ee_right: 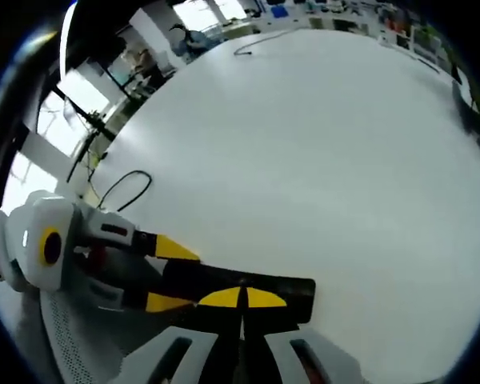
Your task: Press the specified remote control buttons in sequence, fully releasing each button before pressing the next.
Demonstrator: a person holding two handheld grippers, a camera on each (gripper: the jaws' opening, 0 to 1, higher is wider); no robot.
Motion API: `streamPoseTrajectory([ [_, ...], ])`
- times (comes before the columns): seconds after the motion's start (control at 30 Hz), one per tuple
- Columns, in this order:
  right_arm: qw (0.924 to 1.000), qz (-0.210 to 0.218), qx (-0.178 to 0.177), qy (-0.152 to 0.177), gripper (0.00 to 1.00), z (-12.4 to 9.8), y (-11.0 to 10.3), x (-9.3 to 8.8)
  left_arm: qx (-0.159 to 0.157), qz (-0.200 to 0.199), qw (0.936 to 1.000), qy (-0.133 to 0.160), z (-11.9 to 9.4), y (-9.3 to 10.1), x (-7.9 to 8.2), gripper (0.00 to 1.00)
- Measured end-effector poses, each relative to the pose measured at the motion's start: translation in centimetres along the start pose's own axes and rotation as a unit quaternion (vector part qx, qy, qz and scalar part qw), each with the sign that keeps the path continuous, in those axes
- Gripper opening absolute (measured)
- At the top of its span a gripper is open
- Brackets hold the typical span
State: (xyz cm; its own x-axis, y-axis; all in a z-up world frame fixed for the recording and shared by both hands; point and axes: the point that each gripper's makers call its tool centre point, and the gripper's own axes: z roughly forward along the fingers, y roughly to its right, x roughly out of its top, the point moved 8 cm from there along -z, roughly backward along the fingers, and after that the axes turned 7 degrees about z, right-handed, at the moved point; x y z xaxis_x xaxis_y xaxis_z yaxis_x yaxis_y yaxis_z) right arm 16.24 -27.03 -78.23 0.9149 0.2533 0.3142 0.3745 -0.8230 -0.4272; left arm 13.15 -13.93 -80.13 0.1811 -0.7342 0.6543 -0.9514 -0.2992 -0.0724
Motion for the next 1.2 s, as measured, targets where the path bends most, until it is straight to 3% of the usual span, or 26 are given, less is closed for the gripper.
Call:
streamPoseTrajectory([
  [0.7, 1.0, -0.002, 0.002, 0.002, 0.0, 0.24, 0.18, -0.27, -0.002, 0.0, 1.0, 0.001, 0.05, 0.01, 0.0, 0.24],
  [0.87, 0.9996, 0.024, 0.012, 0.004, 0.0, 0.27, 0.6, -0.22, -0.002, 0.0, 1.0, 0.001, 0.05, 0.01, -0.01, 0.24],
  [1.2, 0.9997, 0.021, 0.01, 0.005, 0.0, 0.2, 0.41, -0.3, 0.0, -0.003, 1.0, -0.004, 0.06, 0.05, 0.06, 0.24],
])
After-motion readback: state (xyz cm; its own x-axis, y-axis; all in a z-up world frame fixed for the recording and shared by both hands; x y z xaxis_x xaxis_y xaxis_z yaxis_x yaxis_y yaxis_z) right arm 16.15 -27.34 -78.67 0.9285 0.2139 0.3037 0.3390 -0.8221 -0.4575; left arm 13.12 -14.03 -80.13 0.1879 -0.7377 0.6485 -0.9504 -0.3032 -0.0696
